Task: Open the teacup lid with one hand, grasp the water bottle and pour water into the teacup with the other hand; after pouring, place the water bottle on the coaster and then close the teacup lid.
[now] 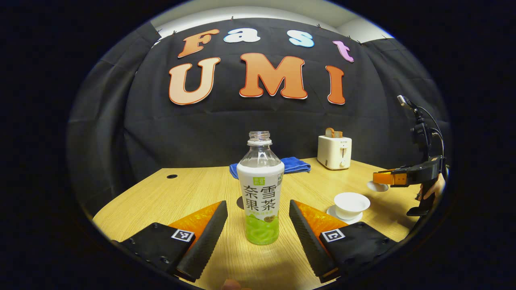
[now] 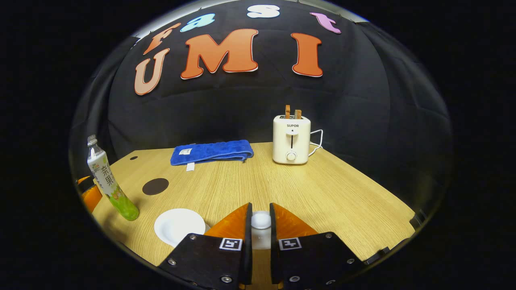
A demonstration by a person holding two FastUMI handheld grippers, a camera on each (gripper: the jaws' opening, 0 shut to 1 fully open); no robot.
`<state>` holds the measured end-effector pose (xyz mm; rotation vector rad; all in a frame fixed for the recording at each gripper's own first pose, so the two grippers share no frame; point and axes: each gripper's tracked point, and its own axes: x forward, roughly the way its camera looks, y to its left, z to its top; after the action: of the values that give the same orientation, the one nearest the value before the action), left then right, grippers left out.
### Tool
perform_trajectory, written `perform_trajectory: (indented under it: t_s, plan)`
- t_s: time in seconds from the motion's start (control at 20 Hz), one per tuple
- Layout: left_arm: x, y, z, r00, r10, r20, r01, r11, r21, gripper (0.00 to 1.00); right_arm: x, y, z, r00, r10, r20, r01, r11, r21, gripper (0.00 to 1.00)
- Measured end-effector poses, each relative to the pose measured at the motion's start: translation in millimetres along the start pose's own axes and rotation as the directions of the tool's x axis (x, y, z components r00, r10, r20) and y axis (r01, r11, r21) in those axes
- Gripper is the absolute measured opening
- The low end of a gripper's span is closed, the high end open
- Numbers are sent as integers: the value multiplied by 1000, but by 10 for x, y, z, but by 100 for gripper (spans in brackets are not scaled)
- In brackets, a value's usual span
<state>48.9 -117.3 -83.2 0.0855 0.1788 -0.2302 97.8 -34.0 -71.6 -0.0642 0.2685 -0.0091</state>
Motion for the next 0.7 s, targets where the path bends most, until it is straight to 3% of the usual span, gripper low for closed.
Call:
perform_trajectory:
  t_s: [0.7]
  plan:
    - [426,4,-228,996,42,-80,-46,998,-39,99,69,-182,-67,1000,-7,-31,8,999,36,18]
